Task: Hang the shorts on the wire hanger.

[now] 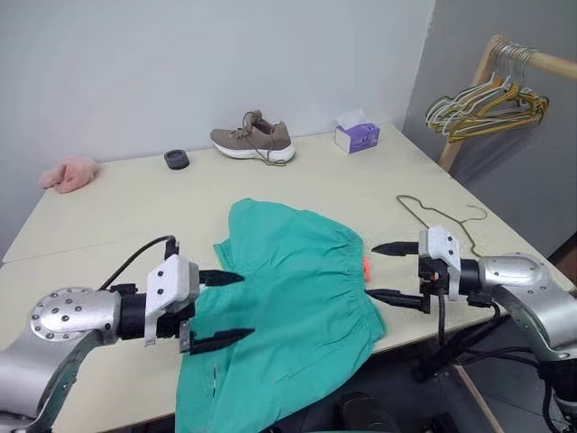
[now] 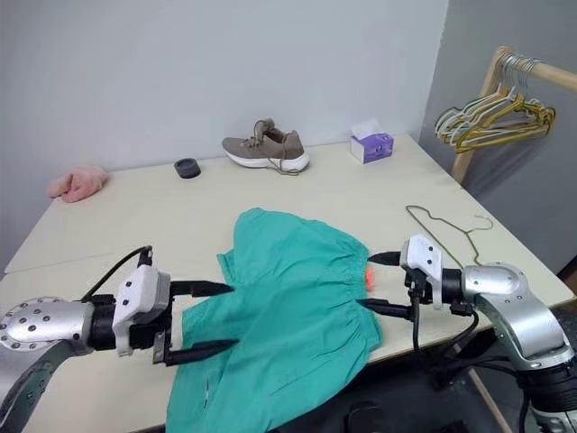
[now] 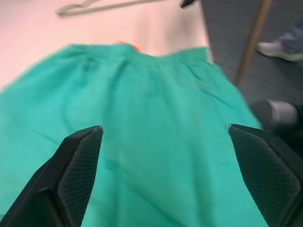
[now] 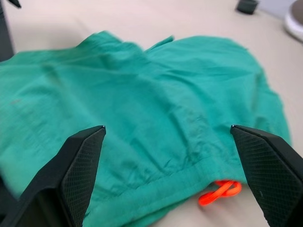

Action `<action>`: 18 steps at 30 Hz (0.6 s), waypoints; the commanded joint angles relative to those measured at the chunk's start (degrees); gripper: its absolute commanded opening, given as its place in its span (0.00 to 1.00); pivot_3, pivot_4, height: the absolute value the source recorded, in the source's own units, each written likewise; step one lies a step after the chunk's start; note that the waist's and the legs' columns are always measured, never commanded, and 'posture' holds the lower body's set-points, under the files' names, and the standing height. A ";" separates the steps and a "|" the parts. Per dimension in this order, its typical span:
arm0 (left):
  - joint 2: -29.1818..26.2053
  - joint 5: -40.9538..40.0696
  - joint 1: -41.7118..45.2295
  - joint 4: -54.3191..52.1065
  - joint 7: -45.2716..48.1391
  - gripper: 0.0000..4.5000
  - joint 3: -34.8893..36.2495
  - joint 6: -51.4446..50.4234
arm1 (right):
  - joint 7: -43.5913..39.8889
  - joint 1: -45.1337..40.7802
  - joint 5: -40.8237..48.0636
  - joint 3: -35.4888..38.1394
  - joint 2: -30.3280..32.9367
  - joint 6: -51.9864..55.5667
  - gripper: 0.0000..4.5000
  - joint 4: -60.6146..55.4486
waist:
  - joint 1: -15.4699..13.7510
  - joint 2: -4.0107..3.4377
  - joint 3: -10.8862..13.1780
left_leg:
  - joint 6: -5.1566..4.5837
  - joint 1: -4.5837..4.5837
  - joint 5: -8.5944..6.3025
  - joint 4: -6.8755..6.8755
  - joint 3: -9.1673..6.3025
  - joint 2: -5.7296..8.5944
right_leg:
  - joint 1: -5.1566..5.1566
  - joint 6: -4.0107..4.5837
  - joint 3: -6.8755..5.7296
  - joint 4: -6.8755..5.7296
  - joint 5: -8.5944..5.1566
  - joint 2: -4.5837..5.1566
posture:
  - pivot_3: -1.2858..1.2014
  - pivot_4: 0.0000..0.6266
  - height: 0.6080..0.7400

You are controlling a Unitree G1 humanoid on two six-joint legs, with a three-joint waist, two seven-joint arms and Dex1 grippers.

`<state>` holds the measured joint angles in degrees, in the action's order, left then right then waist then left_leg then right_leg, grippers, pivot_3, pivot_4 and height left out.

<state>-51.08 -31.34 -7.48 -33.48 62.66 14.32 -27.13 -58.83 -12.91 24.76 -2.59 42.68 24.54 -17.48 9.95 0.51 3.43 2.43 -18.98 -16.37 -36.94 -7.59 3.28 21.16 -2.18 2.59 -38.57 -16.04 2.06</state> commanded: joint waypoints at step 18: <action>3.88 -5.38 26.68 8.47 -1.23 1.00 -12.55 -6.81 | 34.76 -8.20 -12.05 15.38 -6.36 5.80 1.00 33.67 | 2.69 0.06 -0.03 | -0.08 0.00 -0.03 -0.04 0.32 0.10 | -0.01 -0.06 0.05 0.03 0.05 -0.21 | 0.40 0.00 1.00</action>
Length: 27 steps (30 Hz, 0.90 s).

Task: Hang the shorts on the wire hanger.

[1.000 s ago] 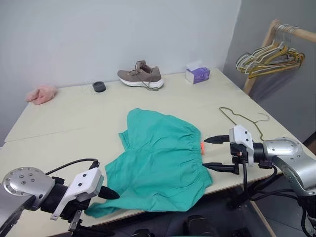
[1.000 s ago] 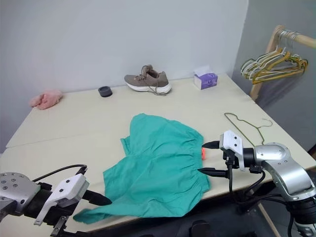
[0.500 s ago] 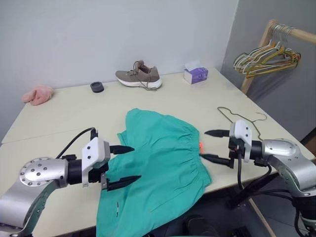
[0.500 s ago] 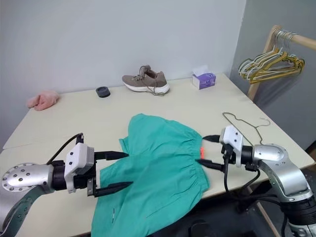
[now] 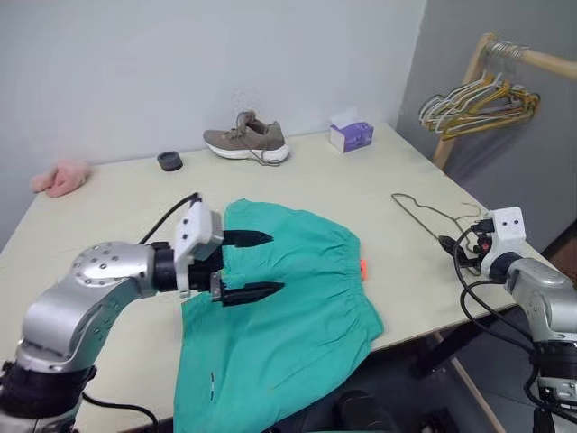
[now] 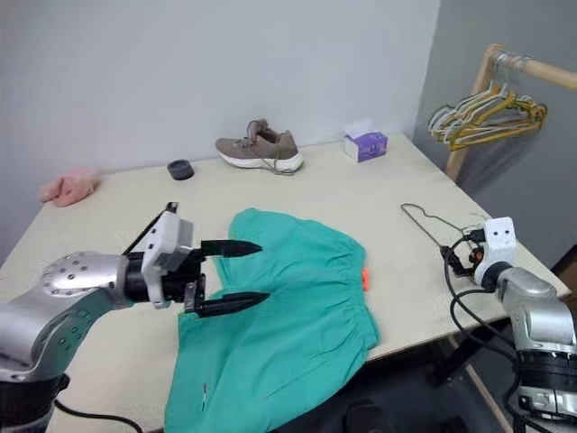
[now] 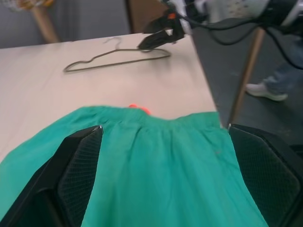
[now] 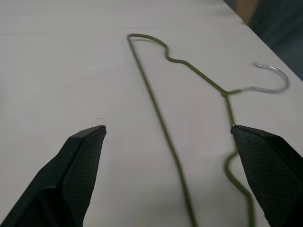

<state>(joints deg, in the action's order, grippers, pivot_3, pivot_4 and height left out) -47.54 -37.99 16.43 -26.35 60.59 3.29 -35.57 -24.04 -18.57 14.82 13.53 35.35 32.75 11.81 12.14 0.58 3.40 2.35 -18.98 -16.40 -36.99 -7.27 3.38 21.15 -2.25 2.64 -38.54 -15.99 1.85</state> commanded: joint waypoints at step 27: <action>1.11 3.87 4.13 3.96 1.12 1.00 -2.35 3.86 | -8.88 -19.10 -17.37 -16.42 0.82 -12.34 0.07 41.14 | 5.07 0.66 -1.03 | -0.06 0.27 -0.04 -0.04 -0.50 -0.09 | -0.81 -0.16 -0.12 0.72 0.16 -0.15 | 0.40 0.00 1.00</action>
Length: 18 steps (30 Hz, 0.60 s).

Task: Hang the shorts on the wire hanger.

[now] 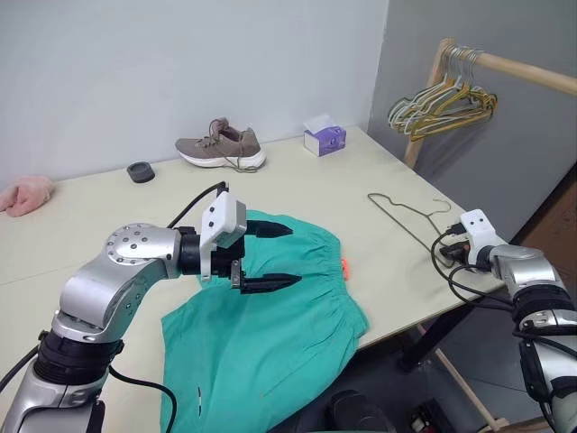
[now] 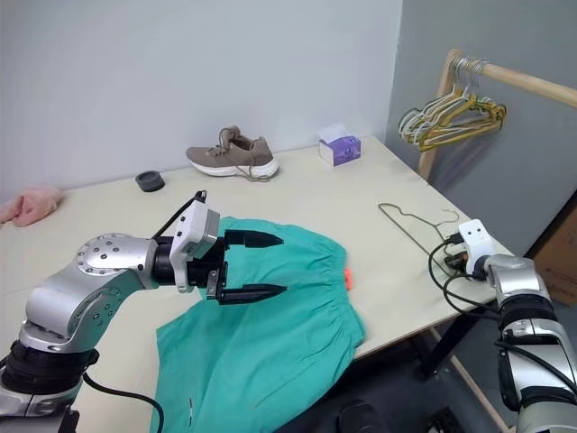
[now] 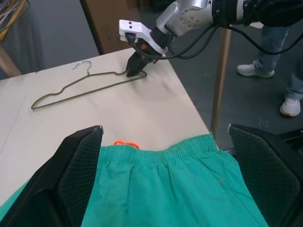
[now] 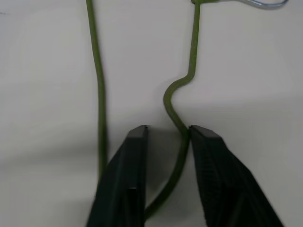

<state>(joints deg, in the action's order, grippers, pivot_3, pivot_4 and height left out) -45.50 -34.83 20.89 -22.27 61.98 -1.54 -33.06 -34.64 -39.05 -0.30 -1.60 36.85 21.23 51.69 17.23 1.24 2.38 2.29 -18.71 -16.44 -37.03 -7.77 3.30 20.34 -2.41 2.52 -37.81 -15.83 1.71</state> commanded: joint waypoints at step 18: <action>-0.70 4.77 4.08 19.33 -9.30 1.00 10.33 -0.91 | 2.84 6.10 -12.84 -7.84 4.11 -27.39 0.01 -23.98 | 0.43 -0.61 0.39 | -0.19 -0.21 -0.11 0.03 0.09 0.09 | 0.25 -0.19 0.12 0.15 0.06 0.32 | 0.39 0.00 1.00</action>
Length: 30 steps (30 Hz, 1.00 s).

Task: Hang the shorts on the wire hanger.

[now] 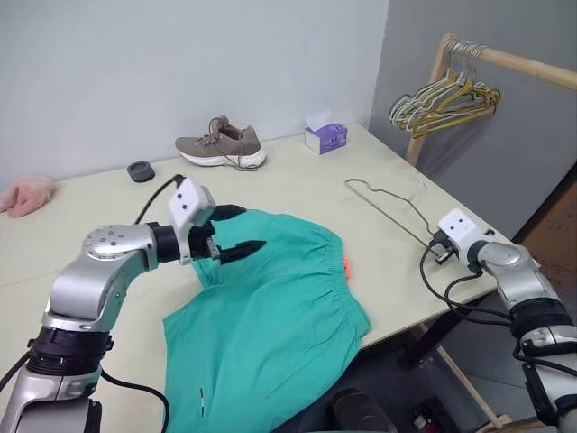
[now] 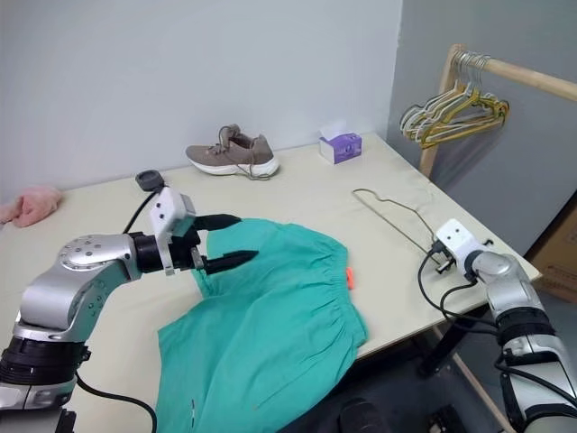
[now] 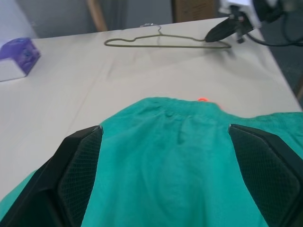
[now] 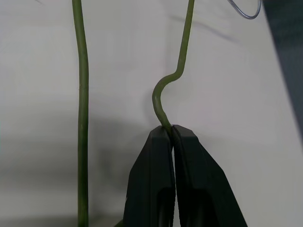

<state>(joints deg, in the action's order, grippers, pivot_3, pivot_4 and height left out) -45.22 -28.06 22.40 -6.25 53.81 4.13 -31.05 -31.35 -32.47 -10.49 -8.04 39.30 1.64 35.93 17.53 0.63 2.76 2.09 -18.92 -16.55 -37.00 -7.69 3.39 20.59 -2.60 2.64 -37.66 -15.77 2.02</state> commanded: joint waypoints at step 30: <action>-7.51 -11.72 -8.24 -2.13 16.16 1.00 1.61 -19.26 | 3.02 -8.62 -15.89 -9.74 -2.79 -38.16 0.01 -24.05 | -0.03 -0.03 0.04 | 0.02 -0.10 0.01 0.02 -0.05 0.01 | 0.26 0.06 0.08 -0.22 -0.04 0.01 | 0.39 0.00 1.00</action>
<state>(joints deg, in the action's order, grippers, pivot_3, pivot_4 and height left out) -51.68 -40.03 13.90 -6.81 69.39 5.37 -51.63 -28.32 -39.47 -27.97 -19.34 36.67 -36.71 13.67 17.51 0.60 2.79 2.11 -19.02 -16.55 -36.97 -7.73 3.40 20.85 -2.53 2.73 -37.89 -15.81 2.04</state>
